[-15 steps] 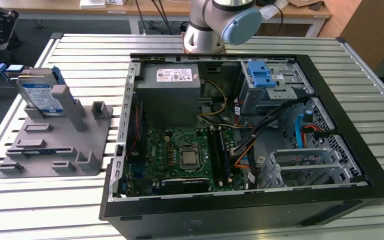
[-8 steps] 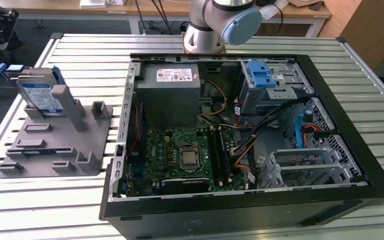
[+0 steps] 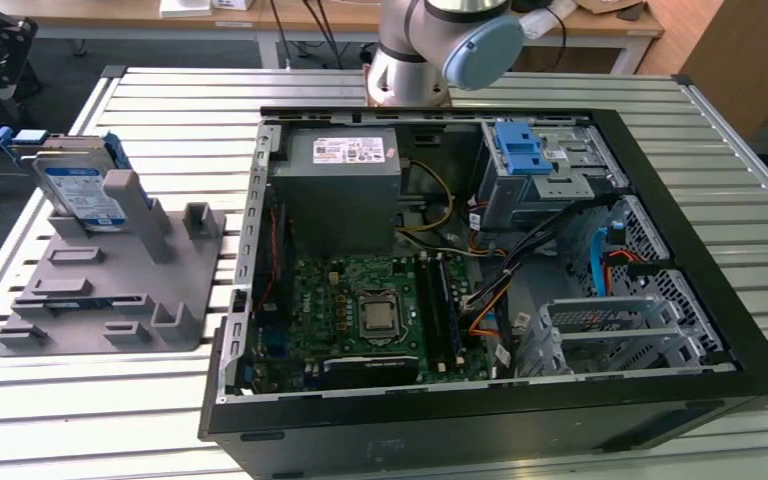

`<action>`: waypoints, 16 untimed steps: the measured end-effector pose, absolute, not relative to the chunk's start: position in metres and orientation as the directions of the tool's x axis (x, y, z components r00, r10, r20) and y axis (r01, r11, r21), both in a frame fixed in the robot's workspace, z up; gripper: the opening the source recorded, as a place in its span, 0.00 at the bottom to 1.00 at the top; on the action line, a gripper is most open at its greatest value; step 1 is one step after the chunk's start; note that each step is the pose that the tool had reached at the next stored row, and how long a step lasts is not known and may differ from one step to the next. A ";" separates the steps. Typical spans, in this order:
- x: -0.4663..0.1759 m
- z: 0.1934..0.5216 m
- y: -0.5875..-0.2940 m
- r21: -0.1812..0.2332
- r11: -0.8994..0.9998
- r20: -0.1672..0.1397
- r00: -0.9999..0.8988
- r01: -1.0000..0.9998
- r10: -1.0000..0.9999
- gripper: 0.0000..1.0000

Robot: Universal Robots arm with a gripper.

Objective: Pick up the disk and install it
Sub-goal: 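Pick up the disk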

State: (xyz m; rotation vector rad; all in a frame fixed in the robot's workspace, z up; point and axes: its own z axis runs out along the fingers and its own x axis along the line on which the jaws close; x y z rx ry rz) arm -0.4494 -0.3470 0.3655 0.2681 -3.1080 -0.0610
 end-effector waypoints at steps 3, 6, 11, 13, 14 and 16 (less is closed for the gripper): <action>-0.449 0.365 -0.347 0.041 0.982 0.018 -0.983 -0.182 -0.183 0.11; -0.449 0.365 -0.347 0.041 0.981 0.018 -0.981 -0.192 -0.192 0.11; -0.449 0.365 -0.347 0.041 0.980 0.018 -0.981 -0.192 -0.193 0.11; -0.449 0.365 -0.347 0.041 0.980 0.018 -0.981 -0.192 -0.193 0.11; -0.449 0.365 -0.347 0.041 0.980 0.018 -0.981 -0.192 -0.193 0.11; -0.449 0.365 -0.347 0.041 0.980 0.018 -0.981 -0.192 -0.193 0.11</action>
